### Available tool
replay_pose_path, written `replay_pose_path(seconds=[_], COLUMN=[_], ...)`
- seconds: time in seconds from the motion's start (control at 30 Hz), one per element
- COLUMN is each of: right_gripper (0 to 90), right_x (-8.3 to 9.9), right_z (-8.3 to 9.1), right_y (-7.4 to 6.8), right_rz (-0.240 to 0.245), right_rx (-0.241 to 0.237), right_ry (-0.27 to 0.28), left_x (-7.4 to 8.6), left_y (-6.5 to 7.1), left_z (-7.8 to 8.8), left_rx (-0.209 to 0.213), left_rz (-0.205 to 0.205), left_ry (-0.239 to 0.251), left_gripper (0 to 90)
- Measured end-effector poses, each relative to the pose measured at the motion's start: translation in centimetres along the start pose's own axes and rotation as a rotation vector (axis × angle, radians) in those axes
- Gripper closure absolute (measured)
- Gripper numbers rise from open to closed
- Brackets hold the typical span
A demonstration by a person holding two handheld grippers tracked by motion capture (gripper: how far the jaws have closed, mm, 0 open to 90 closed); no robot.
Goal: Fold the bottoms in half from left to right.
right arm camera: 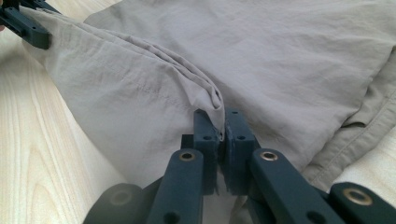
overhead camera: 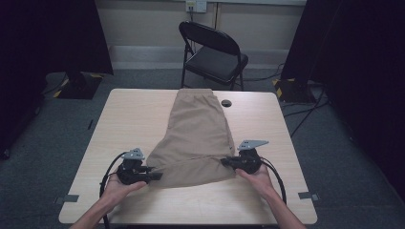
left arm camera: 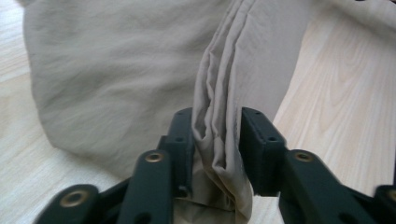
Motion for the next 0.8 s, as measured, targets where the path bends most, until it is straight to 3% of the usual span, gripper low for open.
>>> replay_pose_path(seconds=[0.1, 0.13, 0.27, 0.43, 0.53, 0.6, 0.8], right_gripper=[85.8, 85.1, 73.7, 64.5, 70.6, 82.4, 85.0], right_x=[0.1, 0.1, 0.7, 1.4, 1.2, 1.2, 0.4], right_z=[0.0, -0.1, -0.4, -1.8, -2.2, -2.1, -0.8], right_y=[0.0, -0.1, -0.5, 0.1, 0.3, 0.1, -0.3], right_rz=[0.002, 0.004, 0.02, 0.027, -0.01, -0.005, -0.019], right_rx=[-0.003, -0.013, -0.045, -0.007, -0.031, -0.036, -0.049], right_ry=[-0.001, 0.002, -0.015, -0.063, -0.047, -0.049, 0.009], left_x=[-0.5, -0.5, -0.4, -0.5, -0.6, -0.6, -1.0], left_y=[0.0, -0.1, -0.1, -0.2, -0.4, -0.6, -0.6], left_z=[0.2, 0.1, 0.0, 0.0, 0.0, 0.2, 0.6], left_rx=[0.019, 0.007, 0.007, 0.004, 0.002, 0.001, 0.009], left_rz=[0.001, -0.005, -0.006, -0.011, 0.006, 0.006, 0.012], left_ry=[0.028, 0.022, 0.013, 0.013, 0.019, 0.023, 0.057], left_gripper=[81.6, 83.3, 84.5, 85.0, 85.1, 85.1, 85.1])
Point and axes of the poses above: each handheld gripper's, and its own axes: z roughly backward along the jaws, x roughly out of its underside, y roughly to its right, the point moved 9 cm from there along -z, roughly forward along the jaws, and after that the axes turned 7 degrees about -y, right-handed, at the moved point
